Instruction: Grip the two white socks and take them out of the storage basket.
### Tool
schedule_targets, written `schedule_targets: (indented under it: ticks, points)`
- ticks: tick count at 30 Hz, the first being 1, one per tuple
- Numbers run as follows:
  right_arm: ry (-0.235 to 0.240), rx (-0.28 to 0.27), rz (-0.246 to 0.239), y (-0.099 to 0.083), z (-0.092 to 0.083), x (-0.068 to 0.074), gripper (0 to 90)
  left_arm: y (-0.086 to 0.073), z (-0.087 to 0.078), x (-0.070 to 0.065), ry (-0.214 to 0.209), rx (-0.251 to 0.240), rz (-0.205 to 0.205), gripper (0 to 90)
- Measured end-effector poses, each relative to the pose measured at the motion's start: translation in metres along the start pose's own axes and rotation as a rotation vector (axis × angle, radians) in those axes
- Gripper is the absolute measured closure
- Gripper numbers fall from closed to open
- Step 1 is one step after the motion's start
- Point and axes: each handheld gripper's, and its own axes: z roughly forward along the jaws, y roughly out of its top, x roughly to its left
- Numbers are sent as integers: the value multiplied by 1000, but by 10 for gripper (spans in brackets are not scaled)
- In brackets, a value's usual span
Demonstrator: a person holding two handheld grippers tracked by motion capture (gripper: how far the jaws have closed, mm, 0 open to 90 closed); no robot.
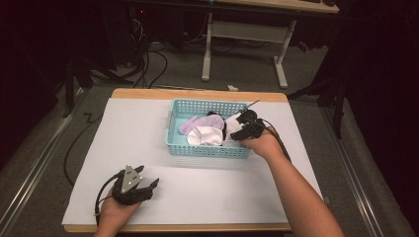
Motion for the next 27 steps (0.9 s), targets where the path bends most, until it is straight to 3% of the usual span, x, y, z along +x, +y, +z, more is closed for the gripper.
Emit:
schedule_targets:
  ticks: [1,2,7,8,13,19,27]
  points:
    - [-3,17,-2,0,2,0,478,0,0,0,0,0,0,306]
    - [-3,17,-2,0,2,0,478,0,0,0,-1,1,0,306]
    - [-7,60,-9,-1,5,0,649,0,0,0,-3,4,-1,306]
    - [-9,63,-13,0,5,-1,723,0,0,0,-3,5,-4,306]
    - [13,92,-24,1,3,-2,838,0,0,0,-1,6,1,306]
    - [56,105,-28,5,0,-2,859,0,0,0,-2,4,-2,306]
    - [108,59,-21,11,-11,-5,861,0,0,0,-3,4,0,306]
